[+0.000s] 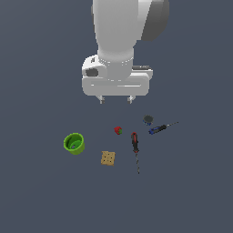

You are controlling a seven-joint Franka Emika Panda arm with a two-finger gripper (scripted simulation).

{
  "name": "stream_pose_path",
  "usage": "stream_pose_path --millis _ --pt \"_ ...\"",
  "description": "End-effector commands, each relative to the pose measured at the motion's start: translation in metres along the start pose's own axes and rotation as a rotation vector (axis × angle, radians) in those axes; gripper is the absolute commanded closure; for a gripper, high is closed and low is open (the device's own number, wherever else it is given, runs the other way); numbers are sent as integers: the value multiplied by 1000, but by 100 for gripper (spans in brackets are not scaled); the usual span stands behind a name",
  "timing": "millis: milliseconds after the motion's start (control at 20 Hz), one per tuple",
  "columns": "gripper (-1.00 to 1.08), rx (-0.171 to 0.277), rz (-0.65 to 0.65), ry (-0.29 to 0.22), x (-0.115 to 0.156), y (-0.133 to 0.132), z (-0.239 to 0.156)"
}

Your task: Pick up a designated object from a clutter of objects.

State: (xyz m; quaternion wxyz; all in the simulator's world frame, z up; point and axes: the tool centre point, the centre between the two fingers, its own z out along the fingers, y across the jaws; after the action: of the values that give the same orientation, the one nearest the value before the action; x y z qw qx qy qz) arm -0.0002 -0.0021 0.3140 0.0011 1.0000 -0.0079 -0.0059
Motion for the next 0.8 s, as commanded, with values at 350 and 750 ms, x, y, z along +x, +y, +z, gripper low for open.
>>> stream_pose_path --millis 350,750 --pt "-92 -14 -69 -18 -5 -18 3" --pt "-92 -16 -77 -21 -6 -21 4"
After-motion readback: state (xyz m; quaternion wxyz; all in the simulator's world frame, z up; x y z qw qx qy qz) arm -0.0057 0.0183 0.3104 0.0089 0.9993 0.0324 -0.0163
